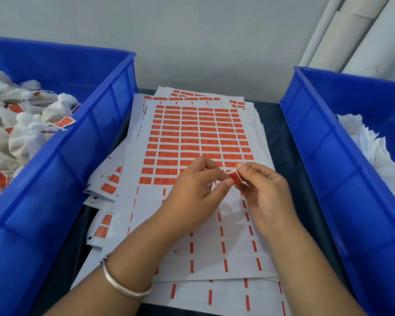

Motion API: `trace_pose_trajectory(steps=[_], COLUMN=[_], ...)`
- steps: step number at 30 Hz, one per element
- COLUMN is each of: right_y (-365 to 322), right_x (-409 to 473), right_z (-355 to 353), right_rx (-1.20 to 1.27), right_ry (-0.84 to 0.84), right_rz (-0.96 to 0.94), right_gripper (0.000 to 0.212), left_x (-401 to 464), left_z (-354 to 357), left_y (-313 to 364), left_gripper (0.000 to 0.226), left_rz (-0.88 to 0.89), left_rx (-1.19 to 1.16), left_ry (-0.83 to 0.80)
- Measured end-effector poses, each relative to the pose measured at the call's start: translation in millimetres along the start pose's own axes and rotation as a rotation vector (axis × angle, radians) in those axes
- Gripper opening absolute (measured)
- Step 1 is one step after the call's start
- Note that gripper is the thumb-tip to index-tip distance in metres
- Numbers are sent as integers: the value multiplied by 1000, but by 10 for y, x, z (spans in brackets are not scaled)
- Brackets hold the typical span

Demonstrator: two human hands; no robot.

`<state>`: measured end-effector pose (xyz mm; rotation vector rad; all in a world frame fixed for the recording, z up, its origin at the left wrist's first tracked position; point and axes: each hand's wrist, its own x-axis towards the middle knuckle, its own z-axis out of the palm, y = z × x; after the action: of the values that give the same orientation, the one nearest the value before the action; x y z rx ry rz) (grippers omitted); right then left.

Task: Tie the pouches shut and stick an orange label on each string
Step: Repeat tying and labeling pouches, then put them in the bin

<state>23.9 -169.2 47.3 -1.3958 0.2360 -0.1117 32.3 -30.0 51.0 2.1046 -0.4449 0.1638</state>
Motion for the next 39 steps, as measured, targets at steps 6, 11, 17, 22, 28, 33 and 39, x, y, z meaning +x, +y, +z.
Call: trace_pose_trajectory(steps=[6, 11, 17, 22, 28, 33, 39], right_y=[-5, 10, 61, 118, 165, 193, 178], right_x=[-29, -34, -4, 55, 101, 101, 73], right_z=[17, 20, 33, 29, 16, -1, -20], right_rx=[-35, -46, -55, 15, 119, 62, -15], right_ry=[-67, -88, -102, -109, -97, -83, -82], right_rz=[-18, -40, -67, -28, 57, 48, 35], right_gripper=[36, 46, 46, 45, 36, 28, 37], left_x=[25, 38, 45, 94, 93, -59, -284], left_z=[-46, -69, -113, -220, -737, -1387, -2309], left_y=[48, 42, 32, 109, 362, 784, 1016], left_gripper=[8, 10, 7, 4, 8, 15, 10], left_rz=[-176, -199, -253, -337, -345, 4, 119], left_rx=[-251, -375, -467, -429, -492, -402, -172], left_ry=[63, 5, 36, 148, 291, 492, 735])
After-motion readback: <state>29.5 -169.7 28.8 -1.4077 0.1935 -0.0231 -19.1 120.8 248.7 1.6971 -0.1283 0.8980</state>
